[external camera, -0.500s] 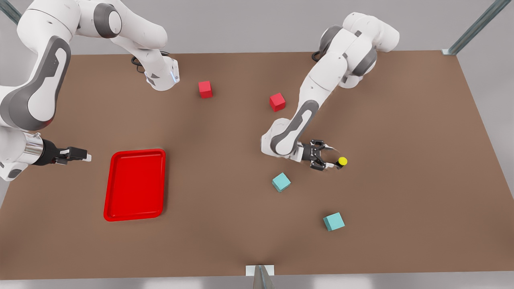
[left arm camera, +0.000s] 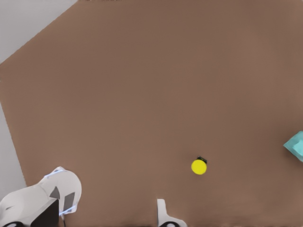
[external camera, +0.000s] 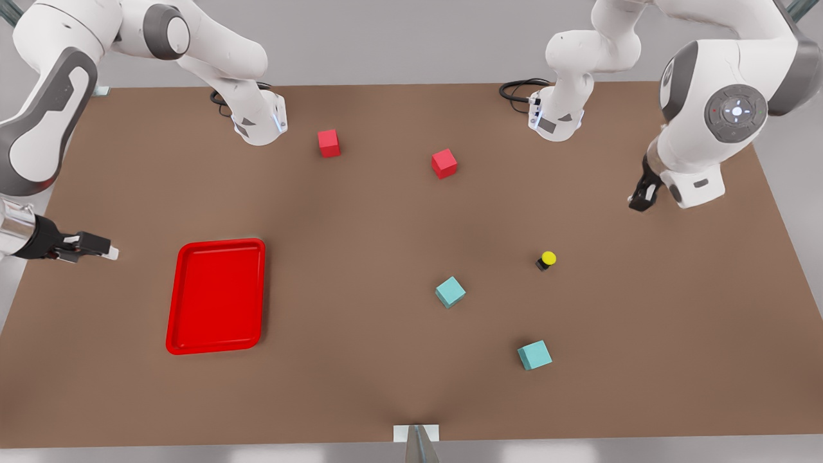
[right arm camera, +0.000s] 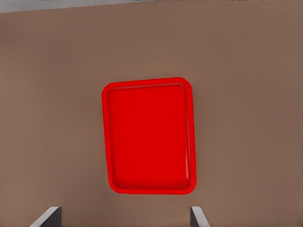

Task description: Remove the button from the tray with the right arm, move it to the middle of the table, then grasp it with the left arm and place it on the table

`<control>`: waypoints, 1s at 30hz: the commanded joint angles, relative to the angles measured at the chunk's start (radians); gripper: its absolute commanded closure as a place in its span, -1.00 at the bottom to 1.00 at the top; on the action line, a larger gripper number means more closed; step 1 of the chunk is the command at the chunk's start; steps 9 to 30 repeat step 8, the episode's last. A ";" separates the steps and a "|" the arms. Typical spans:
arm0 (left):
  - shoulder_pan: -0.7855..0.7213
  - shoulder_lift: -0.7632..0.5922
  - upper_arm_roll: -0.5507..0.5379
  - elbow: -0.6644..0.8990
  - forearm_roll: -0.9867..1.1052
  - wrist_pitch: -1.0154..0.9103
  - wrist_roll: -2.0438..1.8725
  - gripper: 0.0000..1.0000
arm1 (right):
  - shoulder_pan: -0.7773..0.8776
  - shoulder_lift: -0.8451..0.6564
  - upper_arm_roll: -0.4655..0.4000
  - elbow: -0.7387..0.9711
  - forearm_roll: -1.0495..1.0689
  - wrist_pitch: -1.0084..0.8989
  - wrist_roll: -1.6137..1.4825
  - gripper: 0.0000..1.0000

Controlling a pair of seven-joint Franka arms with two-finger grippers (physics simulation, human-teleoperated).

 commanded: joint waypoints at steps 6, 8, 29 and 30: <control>-0.002 -0.019 0.001 -0.012 -0.100 0.135 1.273 -1.00 | 0.103 -0.019 0.005 0.000 -0.131 -0.031 0.154 -1.00; -0.007 -0.017 -0.001 -0.012 -0.099 0.134 1.273 -1.00 | 0.104 -0.019 0.005 0.000 -0.131 -0.032 0.154 -1.00; -0.007 -0.017 -0.001 -0.012 -0.099 0.134 1.273 -1.00 | 0.104 -0.019 0.005 0.000 -0.131 -0.032 0.154 -1.00; -0.007 -0.017 -0.001 -0.012 -0.099 0.134 1.273 -1.00 | 0.104 -0.019 0.005 0.000 -0.131 -0.032 0.154 -1.00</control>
